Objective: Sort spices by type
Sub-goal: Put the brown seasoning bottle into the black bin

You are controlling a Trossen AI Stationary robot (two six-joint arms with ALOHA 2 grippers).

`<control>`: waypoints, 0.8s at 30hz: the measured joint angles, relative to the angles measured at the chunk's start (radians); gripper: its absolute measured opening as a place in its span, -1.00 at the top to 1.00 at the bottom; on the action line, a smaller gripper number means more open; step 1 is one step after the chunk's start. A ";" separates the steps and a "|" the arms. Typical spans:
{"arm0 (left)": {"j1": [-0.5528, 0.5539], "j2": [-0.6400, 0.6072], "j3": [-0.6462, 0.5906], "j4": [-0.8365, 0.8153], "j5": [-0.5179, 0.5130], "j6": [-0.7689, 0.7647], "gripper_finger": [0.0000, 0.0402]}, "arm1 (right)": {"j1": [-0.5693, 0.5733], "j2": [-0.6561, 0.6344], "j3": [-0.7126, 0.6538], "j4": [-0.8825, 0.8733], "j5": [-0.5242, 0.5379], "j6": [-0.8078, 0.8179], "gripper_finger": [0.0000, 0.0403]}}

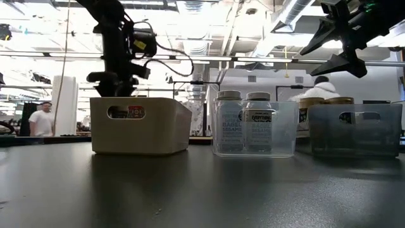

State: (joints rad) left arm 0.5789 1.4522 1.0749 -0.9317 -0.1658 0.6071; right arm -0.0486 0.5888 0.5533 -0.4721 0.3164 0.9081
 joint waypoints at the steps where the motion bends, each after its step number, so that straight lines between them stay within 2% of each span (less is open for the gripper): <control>1: 0.000 -0.005 0.008 0.001 0.001 -0.013 -0.80 | 0.000 0.000 0.000 0.000 0.000 0.000 -0.50; 5: 0.006 -0.025 0.014 -0.007 0.009 -0.090 -0.80 | 0.000 0.000 0.000 -0.002 0.000 0.000 -0.50; 11: 0.029 -0.029 0.016 -0.034 0.140 -0.232 -0.80 | 0.000 0.000 0.000 -0.025 0.000 0.000 -0.50; 21: 0.032 -0.029 0.016 -0.031 0.094 -0.439 -0.80 | 0.000 0.000 0.000 -0.025 0.000 -0.003 -0.50; 24: 0.032 -0.029 0.016 -0.032 0.091 -0.437 -0.80 | 0.000 0.000 0.000 -0.024 0.000 -0.018 -0.50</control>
State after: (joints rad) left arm 0.6113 1.4235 1.0908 -0.9635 -0.0746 0.1704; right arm -0.0486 0.5888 0.5529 -0.4961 0.3161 0.8898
